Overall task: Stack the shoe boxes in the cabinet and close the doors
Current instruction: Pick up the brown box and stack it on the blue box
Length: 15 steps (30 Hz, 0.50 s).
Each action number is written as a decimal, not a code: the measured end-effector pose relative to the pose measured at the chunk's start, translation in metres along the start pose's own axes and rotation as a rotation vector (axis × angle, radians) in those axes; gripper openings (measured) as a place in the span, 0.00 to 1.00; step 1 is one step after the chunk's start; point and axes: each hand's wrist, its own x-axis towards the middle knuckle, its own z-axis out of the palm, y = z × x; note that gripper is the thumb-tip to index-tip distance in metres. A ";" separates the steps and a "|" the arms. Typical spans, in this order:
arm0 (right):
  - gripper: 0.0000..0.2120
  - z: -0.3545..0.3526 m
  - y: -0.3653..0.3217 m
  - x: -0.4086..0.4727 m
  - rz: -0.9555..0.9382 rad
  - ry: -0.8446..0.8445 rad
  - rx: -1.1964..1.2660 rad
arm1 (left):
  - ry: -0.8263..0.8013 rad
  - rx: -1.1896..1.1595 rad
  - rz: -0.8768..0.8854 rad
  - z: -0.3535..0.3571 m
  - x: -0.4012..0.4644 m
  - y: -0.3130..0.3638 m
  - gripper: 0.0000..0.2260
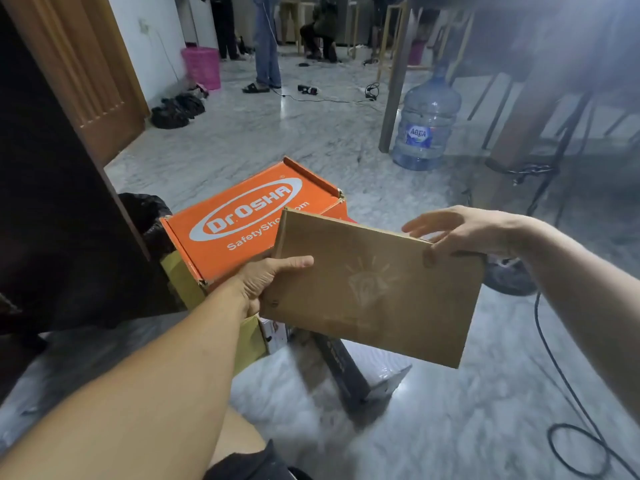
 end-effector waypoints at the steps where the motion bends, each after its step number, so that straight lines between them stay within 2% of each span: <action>1: 0.35 0.003 0.000 0.000 0.014 0.120 -0.014 | 0.029 -0.031 0.023 -0.001 -0.002 0.001 0.16; 3: 0.40 0.014 0.001 0.001 0.045 0.356 -0.011 | 0.083 -0.078 0.059 -0.005 -0.005 0.005 0.21; 5: 0.39 0.025 0.002 0.002 0.012 0.491 0.172 | 0.123 -0.127 0.108 -0.011 -0.012 0.012 0.25; 7: 0.35 0.033 -0.002 0.005 -0.041 0.533 0.354 | 0.154 -0.139 0.146 -0.017 -0.021 0.022 0.32; 9: 0.42 0.037 -0.013 0.007 -0.100 0.553 0.383 | 0.181 -0.141 0.189 -0.027 -0.032 0.033 0.36; 11: 0.48 0.039 -0.034 0.004 -0.160 0.565 0.384 | 0.210 -0.134 0.220 -0.039 -0.046 0.045 0.35; 15: 0.35 0.044 -0.079 0.002 -0.280 0.544 0.428 | 0.306 -0.120 0.292 -0.072 -0.080 0.071 0.33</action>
